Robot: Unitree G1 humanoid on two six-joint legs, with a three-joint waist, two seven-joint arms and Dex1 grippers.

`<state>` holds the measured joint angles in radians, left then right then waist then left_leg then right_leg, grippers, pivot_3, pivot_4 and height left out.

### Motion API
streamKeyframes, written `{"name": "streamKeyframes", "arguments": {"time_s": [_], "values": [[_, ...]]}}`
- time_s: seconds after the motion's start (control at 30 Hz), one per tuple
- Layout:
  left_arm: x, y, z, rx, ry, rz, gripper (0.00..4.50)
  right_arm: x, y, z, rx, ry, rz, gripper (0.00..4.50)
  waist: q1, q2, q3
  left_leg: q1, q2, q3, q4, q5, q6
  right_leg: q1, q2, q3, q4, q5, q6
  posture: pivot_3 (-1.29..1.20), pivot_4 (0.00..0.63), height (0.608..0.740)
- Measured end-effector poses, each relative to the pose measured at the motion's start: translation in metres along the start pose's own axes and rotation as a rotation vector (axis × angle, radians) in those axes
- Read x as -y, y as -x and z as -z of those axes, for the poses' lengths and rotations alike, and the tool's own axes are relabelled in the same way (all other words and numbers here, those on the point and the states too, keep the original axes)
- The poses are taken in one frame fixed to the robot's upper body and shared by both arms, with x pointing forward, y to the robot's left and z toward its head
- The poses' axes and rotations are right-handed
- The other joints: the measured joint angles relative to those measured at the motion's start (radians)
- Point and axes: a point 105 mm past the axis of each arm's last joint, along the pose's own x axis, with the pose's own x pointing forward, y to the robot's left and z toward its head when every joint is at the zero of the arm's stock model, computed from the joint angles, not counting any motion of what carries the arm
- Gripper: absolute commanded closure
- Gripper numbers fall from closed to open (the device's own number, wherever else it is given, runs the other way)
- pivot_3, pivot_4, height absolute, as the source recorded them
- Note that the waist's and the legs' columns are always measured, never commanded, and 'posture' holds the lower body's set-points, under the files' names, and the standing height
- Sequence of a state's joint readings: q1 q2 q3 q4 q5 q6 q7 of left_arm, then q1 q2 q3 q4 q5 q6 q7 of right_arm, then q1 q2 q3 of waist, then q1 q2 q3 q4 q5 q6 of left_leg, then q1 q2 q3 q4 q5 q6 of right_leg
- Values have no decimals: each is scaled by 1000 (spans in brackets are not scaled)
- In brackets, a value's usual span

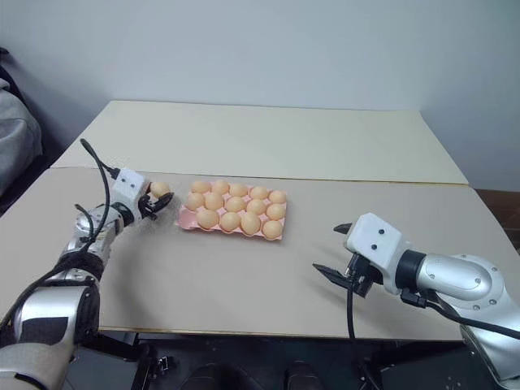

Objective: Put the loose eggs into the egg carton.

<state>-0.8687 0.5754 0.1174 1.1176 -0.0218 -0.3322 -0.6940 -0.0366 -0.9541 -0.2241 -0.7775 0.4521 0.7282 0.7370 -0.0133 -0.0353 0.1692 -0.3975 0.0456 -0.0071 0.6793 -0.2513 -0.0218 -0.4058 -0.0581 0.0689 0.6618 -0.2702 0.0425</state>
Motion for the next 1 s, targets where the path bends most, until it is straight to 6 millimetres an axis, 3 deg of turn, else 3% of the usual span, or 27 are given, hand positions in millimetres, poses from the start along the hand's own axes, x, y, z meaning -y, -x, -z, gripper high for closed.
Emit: {"name": "streamKeyframes", "arguments": {"time_s": [0.1,0.27,0.37,0.57,0.77,1.0], "values": [[10,11,-7,82,7,87,2296,-1,0,1,0,-6,3,0,-1,0,0,0,0,0,0,0,0,0,0,0,0,0,0,0,150,740],[46,28,-18,146,13,305,2296,-1,-1,1,5,-10,17,0,0,0,0,0,0,0,0,0,0,0,0,0,1,0,0,0,150,740],[62,29,-23,143,12,384,2296,-1,-2,0,23,-22,24,0,4,0,0,1,0,0,0,0,0,1,0,0,1,0,0,0,150,740],[70,23,-23,133,2,402,2296,0,-3,-1,27,-23,31,0,1,0,0,1,0,0,0,0,0,1,0,0,0,0,0,0,150,740],[68,18,-28,147,7,403,356,-1,-2,-1,29,-24,37,0,1,0,0,1,0,0,0,0,0,1,0,0,0,0,0,0,150,740],[72,20,-37,202,44,425,356,-2,-2,0,26,-27,39,0,0,0,0,1,0,0,0,0,0,1,0,0,0,0,0,0,150,740]]}}
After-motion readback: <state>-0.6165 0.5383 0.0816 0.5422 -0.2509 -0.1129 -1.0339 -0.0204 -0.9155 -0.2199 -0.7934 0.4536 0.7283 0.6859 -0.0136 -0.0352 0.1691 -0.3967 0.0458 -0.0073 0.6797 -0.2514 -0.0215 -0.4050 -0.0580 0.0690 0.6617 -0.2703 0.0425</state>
